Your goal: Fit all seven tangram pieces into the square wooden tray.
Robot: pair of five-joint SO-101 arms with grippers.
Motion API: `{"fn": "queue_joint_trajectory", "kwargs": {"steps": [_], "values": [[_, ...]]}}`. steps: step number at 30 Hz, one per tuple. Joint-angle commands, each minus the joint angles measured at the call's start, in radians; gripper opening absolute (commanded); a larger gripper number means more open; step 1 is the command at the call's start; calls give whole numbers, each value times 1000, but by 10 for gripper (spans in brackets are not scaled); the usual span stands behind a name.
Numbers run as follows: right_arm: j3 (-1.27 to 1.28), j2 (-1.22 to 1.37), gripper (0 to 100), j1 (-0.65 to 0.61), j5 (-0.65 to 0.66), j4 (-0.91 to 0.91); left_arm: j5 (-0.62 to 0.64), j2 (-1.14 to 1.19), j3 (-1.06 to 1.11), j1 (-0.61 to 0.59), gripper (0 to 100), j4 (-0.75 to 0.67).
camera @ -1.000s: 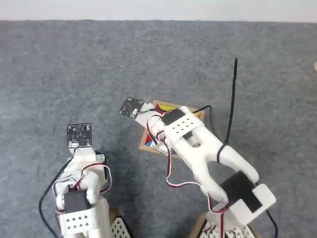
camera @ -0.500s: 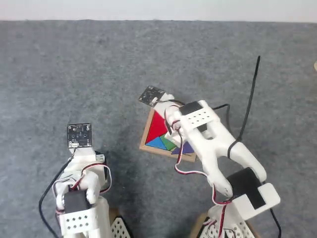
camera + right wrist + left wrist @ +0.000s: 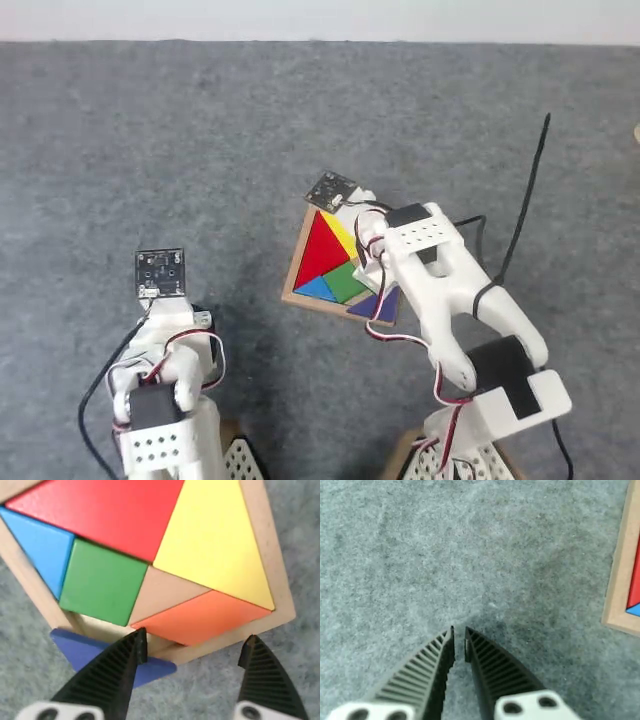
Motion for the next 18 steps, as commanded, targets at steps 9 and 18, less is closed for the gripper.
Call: {"fn": "queue_joint_trajectory", "kwargs": {"steps": [9,18], "values": [[60,-311,296,44,-37,50,-5,-17,-5,6,36,3],[344,-426,296,45,60,85,-5,-17,-5,6,36,3]]}}
